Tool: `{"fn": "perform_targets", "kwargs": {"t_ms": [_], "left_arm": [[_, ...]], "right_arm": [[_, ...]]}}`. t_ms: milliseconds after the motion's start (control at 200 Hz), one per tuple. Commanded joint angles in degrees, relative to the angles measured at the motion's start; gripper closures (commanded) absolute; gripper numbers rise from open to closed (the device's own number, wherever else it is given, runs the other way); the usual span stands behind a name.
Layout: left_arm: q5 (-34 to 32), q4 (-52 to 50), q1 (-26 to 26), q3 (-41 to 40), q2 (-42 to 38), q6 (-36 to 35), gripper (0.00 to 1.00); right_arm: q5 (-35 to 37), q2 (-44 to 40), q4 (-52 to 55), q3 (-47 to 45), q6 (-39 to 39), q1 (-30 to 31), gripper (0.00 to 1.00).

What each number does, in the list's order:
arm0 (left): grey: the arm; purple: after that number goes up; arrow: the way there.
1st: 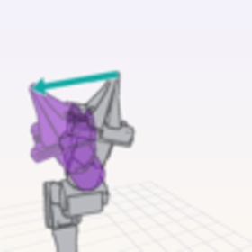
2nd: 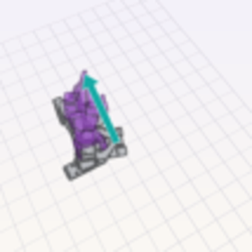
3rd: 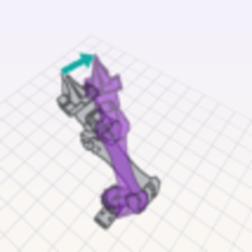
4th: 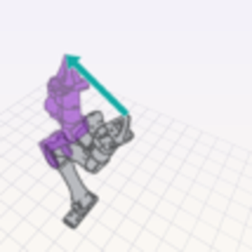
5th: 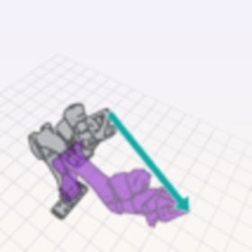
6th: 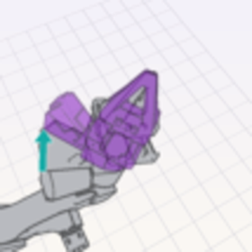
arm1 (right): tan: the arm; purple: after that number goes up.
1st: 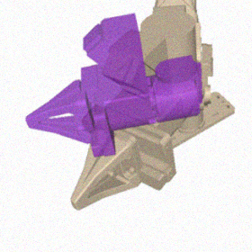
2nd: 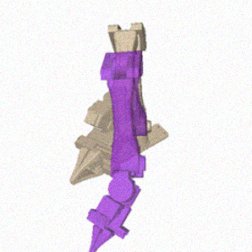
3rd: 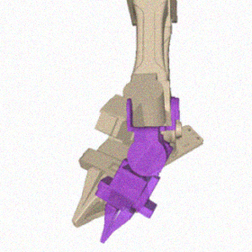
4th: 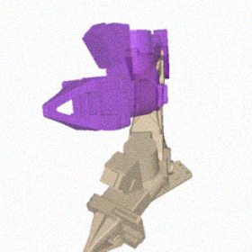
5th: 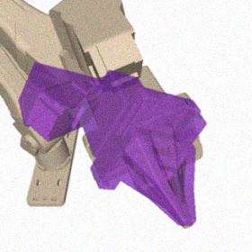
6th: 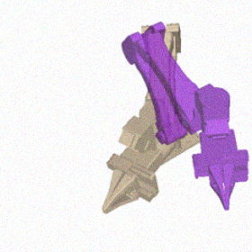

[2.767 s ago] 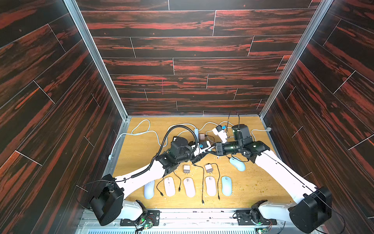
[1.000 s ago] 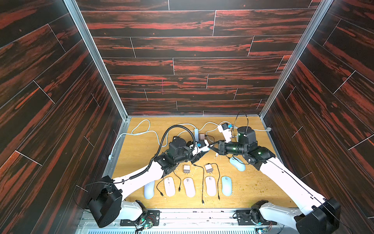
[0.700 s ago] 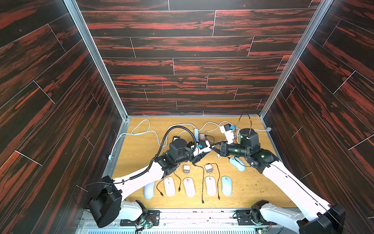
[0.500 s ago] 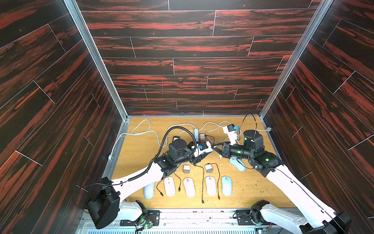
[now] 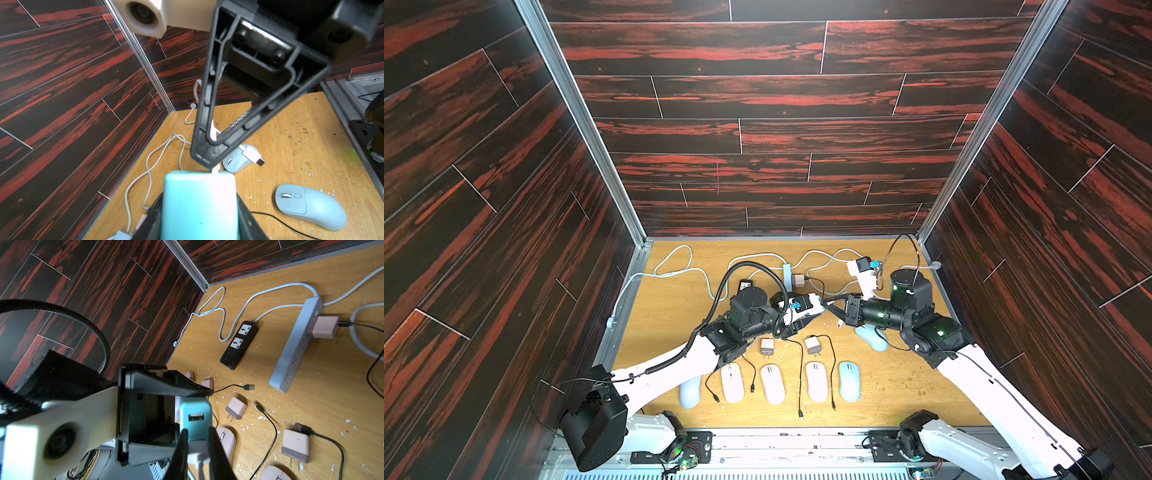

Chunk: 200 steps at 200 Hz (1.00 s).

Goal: Unplug the wireless mouse
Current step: Remove the power cord from the plug.

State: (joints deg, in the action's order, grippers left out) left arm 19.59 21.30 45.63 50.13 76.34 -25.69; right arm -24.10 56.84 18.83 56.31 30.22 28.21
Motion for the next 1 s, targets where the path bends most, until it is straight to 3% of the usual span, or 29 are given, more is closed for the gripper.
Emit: {"fn": "perform_targets", "kwargs": {"t_ms": [0,371,586,797,997], "left_arm": [[-3.6,-8.2,-2.6,-3.2,-2.5,-0.5,1.0],[-3.7,-8.1,-2.8,-3.9,-3.0,-0.4,1.0],[-3.2,-5.7,-3.4,-4.8,-3.5,1.7,1.0],[-3.5,-7.0,-3.8,-4.6,-3.3,0.4,1.0],[-3.7,-8.6,-3.7,-4.4,-3.0,-1.0,1.0]], "right_arm": [[14.8,-3.7,-1.0,-0.2,0.2,-4.6,1.0],[14.3,-5.1,-3.3,0.3,1.1,-5.2,1.0],[-2.1,-6.6,-12.4,-2.6,-3.2,-5.4,1.0],[8.5,-9.8,-9.3,-3.0,-5.2,-5.5,1.0],[13.9,-11.9,-8.6,-1.9,-5.7,-5.6,1.0]]}}
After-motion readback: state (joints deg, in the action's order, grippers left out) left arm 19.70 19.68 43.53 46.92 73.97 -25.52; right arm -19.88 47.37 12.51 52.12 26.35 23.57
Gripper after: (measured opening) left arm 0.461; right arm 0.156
